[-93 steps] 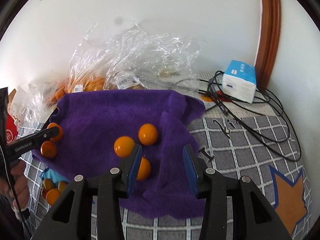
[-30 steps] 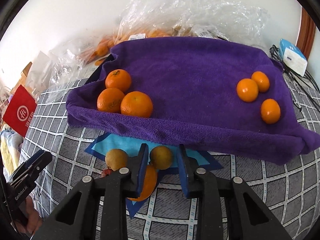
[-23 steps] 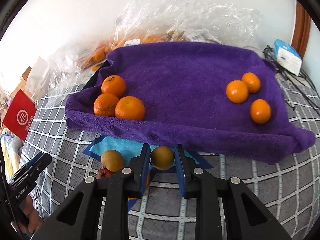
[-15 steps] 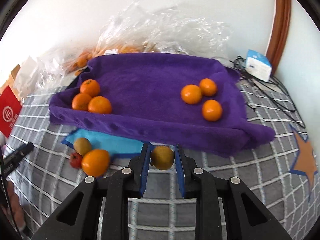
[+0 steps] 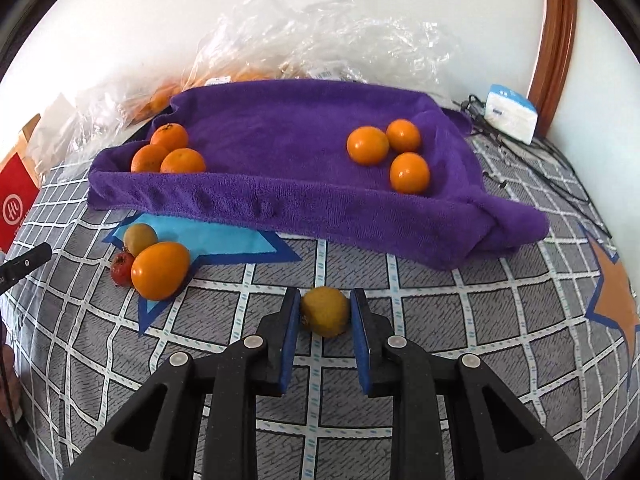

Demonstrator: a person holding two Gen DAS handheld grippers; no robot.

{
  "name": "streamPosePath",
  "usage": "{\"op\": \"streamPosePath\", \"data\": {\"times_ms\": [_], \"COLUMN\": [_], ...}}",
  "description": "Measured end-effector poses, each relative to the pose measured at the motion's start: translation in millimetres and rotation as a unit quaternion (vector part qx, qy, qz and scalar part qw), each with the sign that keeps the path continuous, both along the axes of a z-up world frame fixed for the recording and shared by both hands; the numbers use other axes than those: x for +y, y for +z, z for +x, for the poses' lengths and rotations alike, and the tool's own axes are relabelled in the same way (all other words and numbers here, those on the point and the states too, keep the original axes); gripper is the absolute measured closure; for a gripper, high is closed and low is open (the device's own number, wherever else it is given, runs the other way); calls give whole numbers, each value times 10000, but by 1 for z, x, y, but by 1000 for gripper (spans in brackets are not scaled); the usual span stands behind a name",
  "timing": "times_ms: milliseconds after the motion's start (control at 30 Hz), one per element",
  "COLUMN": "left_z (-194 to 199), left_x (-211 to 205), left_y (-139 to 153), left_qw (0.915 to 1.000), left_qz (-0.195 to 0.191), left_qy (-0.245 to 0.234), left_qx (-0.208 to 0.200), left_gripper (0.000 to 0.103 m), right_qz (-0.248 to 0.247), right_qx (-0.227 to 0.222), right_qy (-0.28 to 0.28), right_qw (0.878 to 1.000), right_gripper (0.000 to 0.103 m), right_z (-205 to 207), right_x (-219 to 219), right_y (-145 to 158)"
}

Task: Organize fruits
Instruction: 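Grasp the red pomegranate with the left gripper while the right gripper holds its fruit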

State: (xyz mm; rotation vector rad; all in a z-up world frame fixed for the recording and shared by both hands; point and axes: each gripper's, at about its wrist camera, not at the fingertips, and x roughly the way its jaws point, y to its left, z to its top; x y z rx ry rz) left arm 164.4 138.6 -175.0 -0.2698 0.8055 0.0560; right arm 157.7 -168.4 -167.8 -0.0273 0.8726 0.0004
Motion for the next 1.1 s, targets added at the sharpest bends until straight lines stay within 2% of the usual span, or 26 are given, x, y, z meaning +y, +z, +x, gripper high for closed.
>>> {"op": "streamPosePath", "data": {"times_ms": [233,633,1100], "left_z": [-2,2,2], "left_x": [0,-4,-6], "left_y": [1,-1,-2], "left_qw": [10000,9999,9997], "left_qz": [3,103,28], "left_qy": [14,29,-241], "left_qx": [-51,72,60], "left_gripper": [51,51,51], "right_qz": [-61,-100,101], "right_qx": [-138,-111,-165], "right_qy": [6,28,71], "right_qw": [9999,9999,9998], "right_gripper": [78,79,78], "right_z": [-3,-5,-7], "right_x": [2,3,-2], "right_y": [-2,-2,-1]}}
